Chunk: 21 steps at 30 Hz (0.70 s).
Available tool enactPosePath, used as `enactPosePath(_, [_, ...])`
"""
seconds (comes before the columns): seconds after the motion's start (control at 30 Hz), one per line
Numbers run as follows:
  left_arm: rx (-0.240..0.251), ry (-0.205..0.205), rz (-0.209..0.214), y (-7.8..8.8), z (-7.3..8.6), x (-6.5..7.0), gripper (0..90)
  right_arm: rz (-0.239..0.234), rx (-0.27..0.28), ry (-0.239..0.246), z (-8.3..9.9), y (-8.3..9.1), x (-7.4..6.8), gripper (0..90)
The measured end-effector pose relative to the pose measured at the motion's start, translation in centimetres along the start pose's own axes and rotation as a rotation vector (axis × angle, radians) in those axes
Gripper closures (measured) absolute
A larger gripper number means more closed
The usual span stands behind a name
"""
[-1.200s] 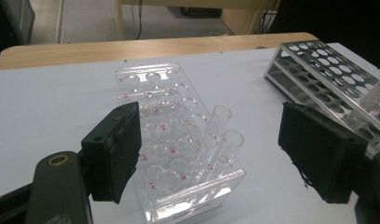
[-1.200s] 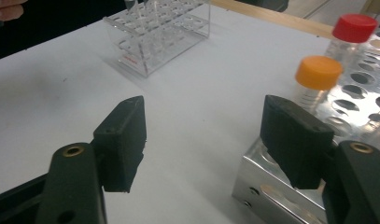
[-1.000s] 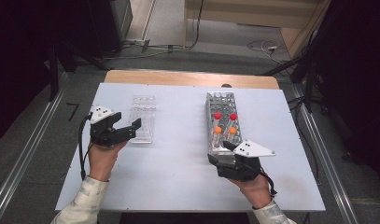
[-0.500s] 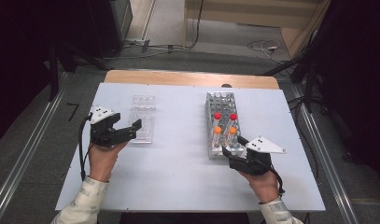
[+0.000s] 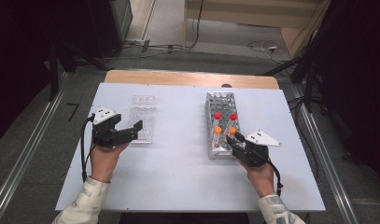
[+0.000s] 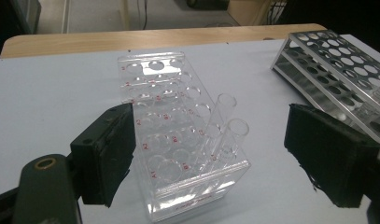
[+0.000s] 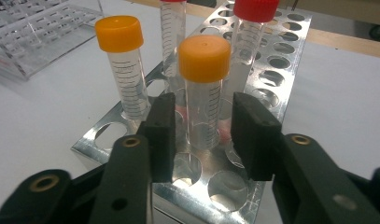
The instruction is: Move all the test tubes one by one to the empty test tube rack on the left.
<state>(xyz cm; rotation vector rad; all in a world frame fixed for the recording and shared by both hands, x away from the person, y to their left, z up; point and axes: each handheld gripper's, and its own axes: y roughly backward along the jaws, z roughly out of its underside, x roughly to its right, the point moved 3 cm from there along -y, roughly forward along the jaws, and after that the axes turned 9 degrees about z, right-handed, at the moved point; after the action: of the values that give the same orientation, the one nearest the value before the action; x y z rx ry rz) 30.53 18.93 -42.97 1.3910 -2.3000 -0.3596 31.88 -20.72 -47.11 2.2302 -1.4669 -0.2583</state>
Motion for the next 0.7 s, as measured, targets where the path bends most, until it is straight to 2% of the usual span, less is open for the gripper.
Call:
enactPosePath(0.17, [-0.003,-0.012,-0.004,0.0,0.0,0.1,16.9,0.003,-0.009,0.003,0.1,-0.5,-0.1,71.0])
enactPosePath(0.3, [-0.007,-0.016,0.006,-0.1,0.1,0.3,17.0,0.003,0.006,0.002,-0.2,-0.3,0.0,71.9])
enactPosePath(0.5, [-0.013,-0.023,0.007,-0.2,0.1,0.4,17.0,-0.008,0.067,-0.023,-2.0,1.3,0.2,72.1])
enactPosePath(0.7, [-0.009,-0.022,0.009,-0.1,0.1,0.5,17.1,-0.004,0.112,-0.021,-3.5,2.8,0.2,72.2])
